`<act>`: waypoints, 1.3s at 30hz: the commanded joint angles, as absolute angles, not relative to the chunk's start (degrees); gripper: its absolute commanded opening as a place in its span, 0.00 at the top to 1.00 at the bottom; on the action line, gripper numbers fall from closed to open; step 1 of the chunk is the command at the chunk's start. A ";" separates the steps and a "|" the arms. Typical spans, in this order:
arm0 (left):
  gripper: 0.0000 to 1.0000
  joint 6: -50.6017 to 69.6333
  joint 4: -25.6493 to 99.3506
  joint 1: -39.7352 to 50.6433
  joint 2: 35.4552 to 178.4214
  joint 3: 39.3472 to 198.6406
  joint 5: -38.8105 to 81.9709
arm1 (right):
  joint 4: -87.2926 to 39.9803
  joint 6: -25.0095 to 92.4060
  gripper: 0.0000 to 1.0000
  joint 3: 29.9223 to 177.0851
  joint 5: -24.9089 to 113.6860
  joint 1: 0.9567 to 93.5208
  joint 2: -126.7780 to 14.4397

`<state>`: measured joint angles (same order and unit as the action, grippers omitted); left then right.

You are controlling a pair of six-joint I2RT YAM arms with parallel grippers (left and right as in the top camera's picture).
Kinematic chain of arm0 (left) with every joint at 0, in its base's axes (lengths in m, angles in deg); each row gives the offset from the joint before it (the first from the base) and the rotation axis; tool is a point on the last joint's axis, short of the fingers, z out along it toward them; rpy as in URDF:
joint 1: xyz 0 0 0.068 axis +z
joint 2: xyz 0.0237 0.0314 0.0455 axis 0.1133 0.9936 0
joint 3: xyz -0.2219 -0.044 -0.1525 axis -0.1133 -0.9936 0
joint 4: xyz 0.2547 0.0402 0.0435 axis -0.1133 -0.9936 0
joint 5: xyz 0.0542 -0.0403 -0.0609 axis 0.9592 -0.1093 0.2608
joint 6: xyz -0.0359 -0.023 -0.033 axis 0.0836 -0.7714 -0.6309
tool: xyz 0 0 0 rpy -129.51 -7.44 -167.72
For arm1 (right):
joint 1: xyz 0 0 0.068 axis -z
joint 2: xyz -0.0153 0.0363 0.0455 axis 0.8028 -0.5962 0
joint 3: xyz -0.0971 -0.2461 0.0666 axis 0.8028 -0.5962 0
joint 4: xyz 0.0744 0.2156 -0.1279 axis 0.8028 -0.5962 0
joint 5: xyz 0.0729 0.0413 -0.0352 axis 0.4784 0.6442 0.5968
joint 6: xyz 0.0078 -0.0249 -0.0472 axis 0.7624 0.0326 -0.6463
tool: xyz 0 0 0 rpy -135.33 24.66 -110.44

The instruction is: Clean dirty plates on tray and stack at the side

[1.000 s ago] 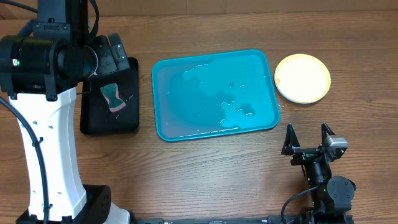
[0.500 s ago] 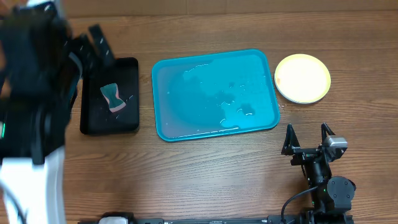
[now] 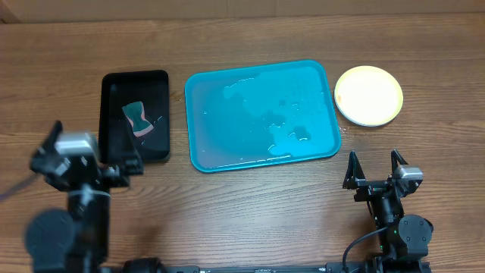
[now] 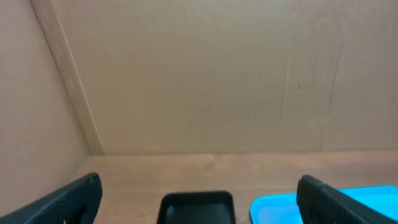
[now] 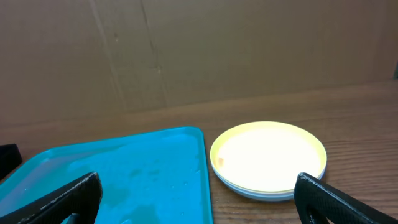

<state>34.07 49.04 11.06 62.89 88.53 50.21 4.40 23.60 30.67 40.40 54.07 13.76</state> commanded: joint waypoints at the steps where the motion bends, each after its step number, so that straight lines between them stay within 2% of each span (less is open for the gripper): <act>1: 0.00 37.00 54.39 11.48 55.63 76.05 49.58 | 4.70 22.94 0.00 30.08 40.03 53.78 14.44; 9: 0.00 37.31 67.48 10.95 42.08 52.07 49.75 | 4.70 22.94 0.00 30.08 40.03 53.78 14.44; 16: 0.00 43.91 69.87 9.05 35.59 41.80 49.60 | 4.68 22.97 0.00 30.08 40.03 53.78 14.44; 21: 0.00 44.67 66.37 9.12 35.48 39.37 50.02 | 4.70 22.94 0.00 30.08 40.03 53.78 14.44; 39: 0.00 44.67 66.61 9.09 35.54 39.39 49.58 | 4.68 22.94 0.00 30.08 40.03 53.78 14.44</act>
